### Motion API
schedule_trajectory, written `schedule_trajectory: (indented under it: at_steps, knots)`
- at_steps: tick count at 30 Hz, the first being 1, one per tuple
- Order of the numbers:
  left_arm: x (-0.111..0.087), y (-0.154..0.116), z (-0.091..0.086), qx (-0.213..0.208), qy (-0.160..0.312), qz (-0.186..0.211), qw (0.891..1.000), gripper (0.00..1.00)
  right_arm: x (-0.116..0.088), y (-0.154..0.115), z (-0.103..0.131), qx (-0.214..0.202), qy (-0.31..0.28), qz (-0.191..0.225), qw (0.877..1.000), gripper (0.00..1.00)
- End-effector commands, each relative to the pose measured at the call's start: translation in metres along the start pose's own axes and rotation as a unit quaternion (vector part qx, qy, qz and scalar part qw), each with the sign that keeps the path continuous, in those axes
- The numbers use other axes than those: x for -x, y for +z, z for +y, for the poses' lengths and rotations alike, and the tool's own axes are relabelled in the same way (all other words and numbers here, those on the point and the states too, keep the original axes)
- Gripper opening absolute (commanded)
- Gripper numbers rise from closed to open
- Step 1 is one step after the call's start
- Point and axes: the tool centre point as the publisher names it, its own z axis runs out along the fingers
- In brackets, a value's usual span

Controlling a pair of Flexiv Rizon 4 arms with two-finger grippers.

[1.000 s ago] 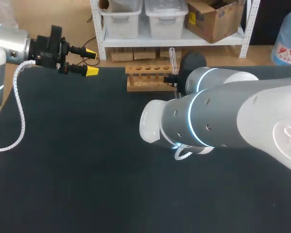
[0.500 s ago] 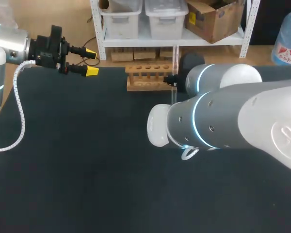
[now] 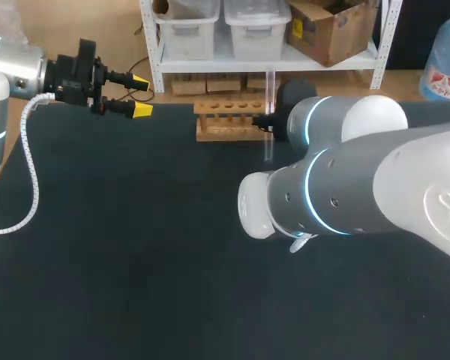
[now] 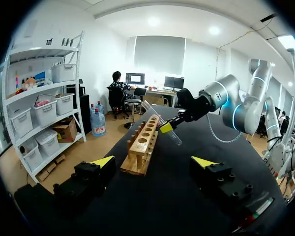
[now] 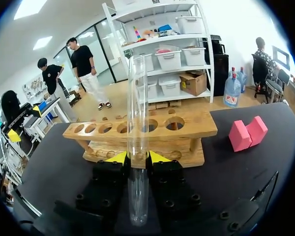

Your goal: Grasp the test tube, adjust it, and insert it.

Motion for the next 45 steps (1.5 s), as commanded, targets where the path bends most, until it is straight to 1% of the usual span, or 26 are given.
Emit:
schedule_trajectory:
  at_steps: [1, 3, 8, 12, 16, 29, 45]
  knots:
    - [-0.001, 0.000, -0.003, 0.003, 0.002, -0.001, 1.000, 1.00, 0.008, -0.010, 0.001, 0.003, -0.002, 0.022, 1.000, 0.00]
    - [-0.001, 0.000, -0.003, 0.003, 0.002, -0.001, 1.000, 1.00, 0.010, -0.012, 0.001, 0.005, 0.000, 0.039, 0.999, 0.00]
    - [-0.001, 0.000, -0.003, 0.003, 0.002, -0.001, 1.000, 1.00, 0.014, -0.017, -0.002, 0.003, -0.023, 0.084, 0.996, 0.00]
    - [-0.001, 0.000, -0.003, 0.003, 0.002, -0.001, 1.000, 1.00, 0.017, -0.021, 0.000, 0.006, -0.035, 0.104, 0.994, 0.00]
    - [-0.001, 0.000, -0.003, 0.003, 0.002, -0.001, 1.000, 1.00, 0.015, -0.022, 0.001, 0.003, -0.033, 0.123, 0.992, 0.00]
    - [-0.001, 0.000, -0.003, 0.003, 0.002, -0.001, 1.000, 1.00, 0.010, -0.009, 0.001, 0.009, -0.030, 0.144, 0.989, 0.00]
    - [-0.001, 0.000, -0.003, 0.003, 0.002, -0.001, 1.000, 1.00, 0.004, -0.004, -0.002, 0.012, -0.033, 0.168, 0.985, 0.00]
